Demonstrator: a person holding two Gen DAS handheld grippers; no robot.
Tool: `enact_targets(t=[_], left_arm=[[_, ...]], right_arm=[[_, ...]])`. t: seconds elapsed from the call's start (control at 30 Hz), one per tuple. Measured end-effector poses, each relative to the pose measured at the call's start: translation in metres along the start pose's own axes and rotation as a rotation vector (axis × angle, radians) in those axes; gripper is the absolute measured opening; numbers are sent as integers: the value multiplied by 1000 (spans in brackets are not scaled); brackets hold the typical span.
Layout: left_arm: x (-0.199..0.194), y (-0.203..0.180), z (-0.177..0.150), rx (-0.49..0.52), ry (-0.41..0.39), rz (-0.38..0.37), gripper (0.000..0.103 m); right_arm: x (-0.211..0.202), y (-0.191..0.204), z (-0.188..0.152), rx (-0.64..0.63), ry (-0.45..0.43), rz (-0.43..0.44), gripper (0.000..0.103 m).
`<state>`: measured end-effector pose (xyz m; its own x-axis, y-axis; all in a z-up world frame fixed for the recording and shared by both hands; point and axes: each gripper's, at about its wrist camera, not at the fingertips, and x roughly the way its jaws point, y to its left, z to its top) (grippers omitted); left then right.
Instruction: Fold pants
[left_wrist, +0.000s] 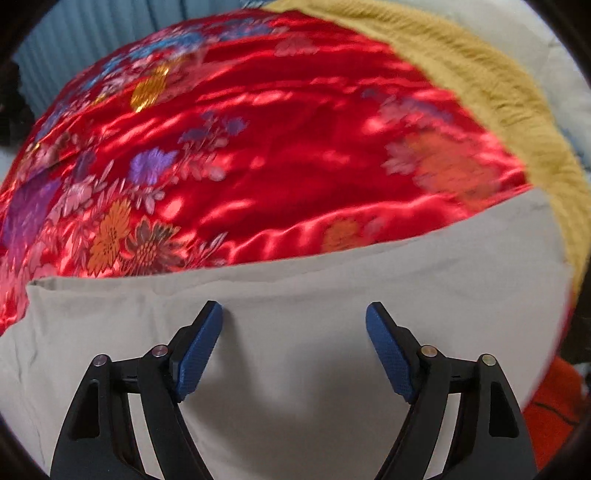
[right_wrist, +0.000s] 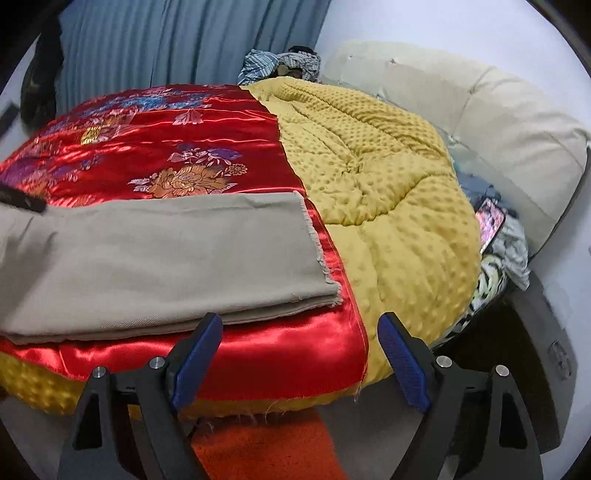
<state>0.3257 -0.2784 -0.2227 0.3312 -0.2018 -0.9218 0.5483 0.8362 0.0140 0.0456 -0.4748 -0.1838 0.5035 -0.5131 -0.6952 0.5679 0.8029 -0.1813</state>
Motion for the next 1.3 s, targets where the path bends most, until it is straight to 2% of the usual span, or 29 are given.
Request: enact_targets(t=[0.07,0.2,0.37,0.5,0.57,0.7,0.9,1.03,1.17,1.23,1.3], left_arm=[[2,-5,-13,29,4,9,77],[-16,-31,-61,167,-33,-3,80],[-35,-45,-109,214,-90,-16,81],[-43,-50,-119,210,-109,-8,81],[-44,-54,-122,215,-97,-37,81],[-34,-62,-125,264,-100,-3,82],[-27,-59,-125,241,-93,-6,84],[-26,-61,-126,237,-92,8,85],[-26,-61,-127,233,-94,12,85],[-26,-61,-127,232,-91,10,85],[-26,-61,-127,230,-88,11,85]], right_arm=[[1,-5,-1,21,3,10,85],[1,-8,-1,39,4,14,85],[5,-8,1,42,22,28,85],[6,-7,0,41,28,32,85],[6,-7,0,42,29,31,85],[9,-8,0,48,37,30,85],[10,-14,-1,78,43,59,85],[18,-48,-7,271,55,211,85],[32,-97,-19,574,62,445,85],[39,-111,-19,692,57,565,83],[53,-118,-16,794,96,697,81]])
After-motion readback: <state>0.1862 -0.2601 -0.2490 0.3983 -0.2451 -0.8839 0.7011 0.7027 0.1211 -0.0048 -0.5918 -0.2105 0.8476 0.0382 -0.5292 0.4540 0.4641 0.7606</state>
